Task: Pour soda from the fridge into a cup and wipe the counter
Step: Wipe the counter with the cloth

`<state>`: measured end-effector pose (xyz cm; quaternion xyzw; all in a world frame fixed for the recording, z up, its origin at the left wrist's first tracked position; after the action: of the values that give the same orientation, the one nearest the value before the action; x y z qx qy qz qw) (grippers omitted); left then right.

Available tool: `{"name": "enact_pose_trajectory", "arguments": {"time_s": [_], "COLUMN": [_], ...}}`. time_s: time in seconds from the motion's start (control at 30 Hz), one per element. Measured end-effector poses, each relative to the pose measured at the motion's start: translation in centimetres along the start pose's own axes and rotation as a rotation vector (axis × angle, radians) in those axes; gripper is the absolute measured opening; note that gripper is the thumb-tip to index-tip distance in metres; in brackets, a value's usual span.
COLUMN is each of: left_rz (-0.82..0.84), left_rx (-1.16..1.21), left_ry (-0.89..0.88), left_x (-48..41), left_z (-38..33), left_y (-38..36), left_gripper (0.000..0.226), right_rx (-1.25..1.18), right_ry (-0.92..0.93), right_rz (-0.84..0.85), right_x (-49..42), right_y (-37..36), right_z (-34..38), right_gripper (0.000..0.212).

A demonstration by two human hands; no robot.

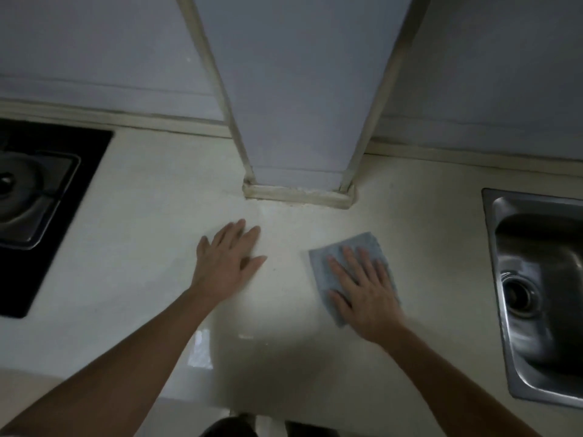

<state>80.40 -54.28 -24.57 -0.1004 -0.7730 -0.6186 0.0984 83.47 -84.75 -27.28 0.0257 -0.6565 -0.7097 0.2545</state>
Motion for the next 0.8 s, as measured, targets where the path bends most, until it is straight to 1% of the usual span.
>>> {"name": "enact_pose_trajectory", "arguments": {"time_s": [0.03,0.1,0.17,0.2,0.23,0.3,0.37,0.5,0.6,0.7,0.77,0.8], "left_rz": [-0.049,-0.116,-0.081,-0.054,-0.027,0.034,0.085,0.109,0.117,0.116,0.107,0.106], "left_rx": [0.035,0.044,0.012,-0.004,-0.017,-0.028,-0.029,-0.036,-0.038,-0.030,-0.016,-0.015], "left_ry": [0.017,0.097,0.181,0.216,0.244,0.259,0.229,0.198,0.190,0.185,0.177,0.167], "left_x": [0.8,3.0,6.0,7.7,9.3,12.1,13.1,13.1,13.2,13.3,13.4,13.5], "left_z": [0.9,3.6,6.9,8.6,10.2,12.9,13.9,14.9,15.4,15.7,15.6,15.6], "left_y": [0.3,0.5,0.4,0.2,0.2,-0.2,-0.6,-1.1,-1.2,-1.4,-1.4,-1.3], "left_gripper": [0.072,0.065,0.064,0.065,0.064,0.064,0.065,0.064,0.064,0.064,0.064,0.063], "right_rx": [0.007,0.004,-0.050,-0.075,-0.090,-0.087,-0.067,-0.026,0.061,0.100,0.098,0.091], "right_ry": [-0.014,-0.139,-0.313,-0.370,-0.388,-0.338,-0.243,-0.072,0.100,0.265,0.327,0.324], "right_rz": [-0.004,-0.002,-0.024,-0.038,-0.049,-0.055,-0.050,-0.029,-0.035,-0.037,-0.037,-0.037], "right_x": [-0.1,-0.3,-1.1,-1.8,-2.7,-4.6,-6.6,-9.0,-6.9,-2.9,-2.0,-2.1], "right_y": [0.1,0.0,0.1,0.3,0.6,0.9,1.1,-0.2,-1.8,-3.1,-3.2,-3.2], "right_z": [0.0,0.7,2.8,4.2,5.5,8.7,11.5,18.5,22.5,24.4,24.5,24.5], "right_gripper": [0.067,0.068,0.071,0.072,0.072,0.071,0.071,0.072,0.073,0.069,0.068,0.068]}}
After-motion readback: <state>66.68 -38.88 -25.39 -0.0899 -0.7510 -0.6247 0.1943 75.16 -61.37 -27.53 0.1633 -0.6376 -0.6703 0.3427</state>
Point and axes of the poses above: each hand's wrist, its own x-axis away from the middle knuckle, its own y-axis out of the back of the hand, z = x × y, the point moved 2 cm from there along -x, towards the middle knuckle, and after that the axes turned 11 degrees about -y, right-handed, at the moved point
